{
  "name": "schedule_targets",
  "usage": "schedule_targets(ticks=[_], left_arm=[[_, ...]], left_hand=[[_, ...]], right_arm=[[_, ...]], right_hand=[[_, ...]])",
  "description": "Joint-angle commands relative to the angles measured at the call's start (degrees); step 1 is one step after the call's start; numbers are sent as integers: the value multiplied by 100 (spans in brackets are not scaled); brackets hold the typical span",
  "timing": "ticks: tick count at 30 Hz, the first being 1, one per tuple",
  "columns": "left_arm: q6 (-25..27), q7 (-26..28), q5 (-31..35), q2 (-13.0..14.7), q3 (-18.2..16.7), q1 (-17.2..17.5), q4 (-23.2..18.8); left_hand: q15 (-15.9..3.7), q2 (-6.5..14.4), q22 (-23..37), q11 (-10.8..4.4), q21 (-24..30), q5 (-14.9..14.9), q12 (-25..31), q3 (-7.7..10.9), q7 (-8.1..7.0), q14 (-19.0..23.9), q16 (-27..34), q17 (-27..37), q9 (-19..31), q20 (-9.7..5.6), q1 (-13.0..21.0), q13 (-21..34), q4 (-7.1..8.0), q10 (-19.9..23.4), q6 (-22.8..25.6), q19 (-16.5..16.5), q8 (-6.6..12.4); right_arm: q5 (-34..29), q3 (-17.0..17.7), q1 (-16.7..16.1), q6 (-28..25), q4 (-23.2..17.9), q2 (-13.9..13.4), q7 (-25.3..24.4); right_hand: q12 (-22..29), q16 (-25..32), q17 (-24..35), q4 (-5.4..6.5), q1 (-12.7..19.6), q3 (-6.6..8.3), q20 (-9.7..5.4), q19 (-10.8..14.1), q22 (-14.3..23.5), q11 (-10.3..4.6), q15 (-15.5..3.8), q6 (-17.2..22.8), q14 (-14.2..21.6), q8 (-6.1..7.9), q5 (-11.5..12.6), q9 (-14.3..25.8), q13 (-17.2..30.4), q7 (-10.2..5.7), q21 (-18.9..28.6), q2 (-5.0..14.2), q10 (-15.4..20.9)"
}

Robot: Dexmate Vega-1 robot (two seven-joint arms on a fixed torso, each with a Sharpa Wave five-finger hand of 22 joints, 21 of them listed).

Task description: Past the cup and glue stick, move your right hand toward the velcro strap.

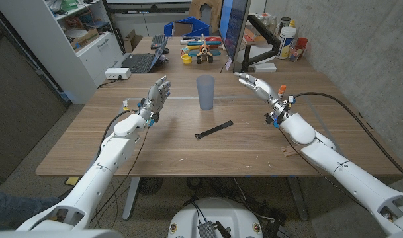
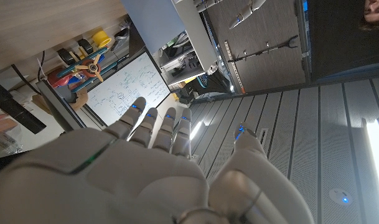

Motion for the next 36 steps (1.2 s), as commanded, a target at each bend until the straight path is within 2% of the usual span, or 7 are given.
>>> schedule_targets(ticks=[1,9,21,32,36], left_arm=[[4,-38,7,-3,14,-62,44],[14,-87,-33,-5,-7,-93,80],[-22,-73,11,-26,2,-131,164],[-58,-70,-26,-50,-40,-89,178],[-83,-43,-22,-55,-57,-70,180]], left_hand=[[40,9,23,-27,-10,27,0,-16,-15,-109,-1,20,27,23,46,9,1,-53,-39,-306,2],[39,13,23,-18,-9,33,3,-27,-19,-113,-1,20,27,31,50,10,2,-49,-44,-306,1],[37,20,23,-29,-8,41,10,-44,-22,-106,3,20,27,40,56,10,5,-35,-33,-307,6],[40,24,24,-28,-8,46,9,-57,-19,-102,5,20,27,54,61,10,7,-38,-24,-307,10],[33,27,24,-22,-7,49,10,-63,-18,-100,6,20,27,54,63,10,8,-36,-21,-307,11]], right_arm=[[-468,-7,38,187,12,29,-258],[-847,-6,66,227,-37,44,-456],[-1465,-44,181,457,86,130,-844],[-1985,-128,279,335,2,59,-1019],[-2404,-144,303,238,-72,33,-1270]], right_hand=[[22,22,15,-26,82,11,-205,76,14,-20,-59,25,50,-5,44,19,14,-26,-34,-15,71],[11,30,17,-38,93,8,-213,113,15,-49,-112,70,95,3,71,20,14,-49,-56,-30,65],[23,37,20,-62,112,-5,-261,203,17,-131,-193,172,174,21,139,22,15,-200,-102,-77,138],[19,26,21,-75,124,-14,-289,232,18,-138,-226,179,185,8,187,23,15,-239,-142,-107,157],[15,24,22,-78,128,-16,-287,236,19,-131,-236,216,192,18,203,23,15,-268,-158,-113,155]])
